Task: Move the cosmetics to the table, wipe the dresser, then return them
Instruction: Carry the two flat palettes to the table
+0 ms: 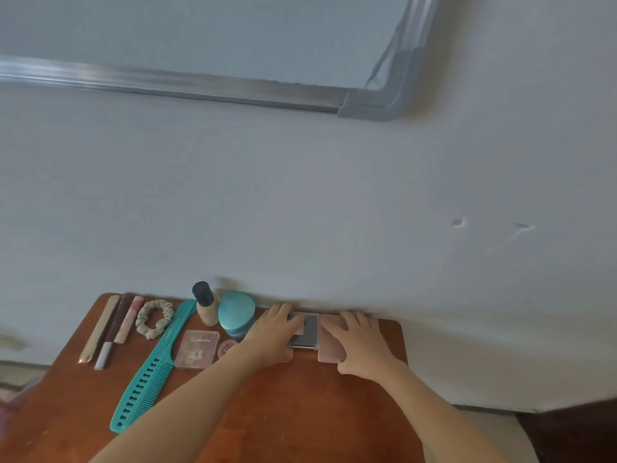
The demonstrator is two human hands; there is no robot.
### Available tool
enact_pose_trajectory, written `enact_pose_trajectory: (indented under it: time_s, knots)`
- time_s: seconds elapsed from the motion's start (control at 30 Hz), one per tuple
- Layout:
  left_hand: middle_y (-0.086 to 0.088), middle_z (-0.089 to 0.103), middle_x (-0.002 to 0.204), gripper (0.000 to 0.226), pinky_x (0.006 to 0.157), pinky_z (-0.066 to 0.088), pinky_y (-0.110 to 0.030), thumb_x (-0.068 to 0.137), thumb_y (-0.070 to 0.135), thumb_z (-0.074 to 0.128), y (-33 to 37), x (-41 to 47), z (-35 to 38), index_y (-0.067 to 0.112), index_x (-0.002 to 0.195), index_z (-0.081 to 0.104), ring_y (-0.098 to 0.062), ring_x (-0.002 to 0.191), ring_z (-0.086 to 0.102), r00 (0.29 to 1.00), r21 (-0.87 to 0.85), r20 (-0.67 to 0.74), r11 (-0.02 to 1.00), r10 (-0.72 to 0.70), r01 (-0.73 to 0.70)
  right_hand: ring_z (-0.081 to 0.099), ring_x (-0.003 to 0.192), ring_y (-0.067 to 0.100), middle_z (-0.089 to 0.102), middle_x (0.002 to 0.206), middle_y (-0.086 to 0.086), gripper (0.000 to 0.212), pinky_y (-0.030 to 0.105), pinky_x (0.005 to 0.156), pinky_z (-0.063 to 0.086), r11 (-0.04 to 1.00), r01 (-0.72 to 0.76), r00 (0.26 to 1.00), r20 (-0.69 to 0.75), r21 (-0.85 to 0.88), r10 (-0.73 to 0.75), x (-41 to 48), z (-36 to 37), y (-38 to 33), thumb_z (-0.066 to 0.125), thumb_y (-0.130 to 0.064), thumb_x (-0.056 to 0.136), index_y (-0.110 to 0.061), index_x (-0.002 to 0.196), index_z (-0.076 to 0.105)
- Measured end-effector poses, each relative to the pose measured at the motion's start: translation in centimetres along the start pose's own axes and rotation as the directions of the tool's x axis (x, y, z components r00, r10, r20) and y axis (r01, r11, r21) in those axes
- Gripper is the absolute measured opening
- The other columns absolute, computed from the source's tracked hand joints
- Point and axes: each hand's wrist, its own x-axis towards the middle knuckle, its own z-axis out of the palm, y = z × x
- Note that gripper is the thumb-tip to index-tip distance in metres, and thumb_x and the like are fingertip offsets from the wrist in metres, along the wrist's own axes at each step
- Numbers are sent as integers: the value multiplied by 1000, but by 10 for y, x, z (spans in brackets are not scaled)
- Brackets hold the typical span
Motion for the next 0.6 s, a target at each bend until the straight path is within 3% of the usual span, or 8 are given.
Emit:
enact_pose_trajectory:
  time_s: [0.3,0.47,0.6]
  knots:
    - [-6,29,142,54,107,25,-35,80,17,49,1,-5,3,20,133,38,-25,131,25,998,68,-63,998,-12,16,9,138,29,13,149,8,66,40,111,20,1000,8,996,-86,23,-6,-8,2,-8,51,-15,88,-30,145,20]
    - [-6,36,138,50,105,26,-35,83,6,40,4,-15,4,19,131,40,-23,128,30,991,53,-130,997,-42,49,7,139,29,10,151,8,65,40,113,18,999,-12,996,-90,30,15,-15,1,-15,51,-20,89,-27,145,20]
    - [-5,35,140,52,106,26,-36,83,9,41,6,-29,-2,20,134,37,-23,130,28,988,17,-151,999,-40,43,8,139,27,11,151,8,58,39,112,16,1000,-13,991,-136,11,14,-27,-9,-21,49,-28,91,-23,143,24]
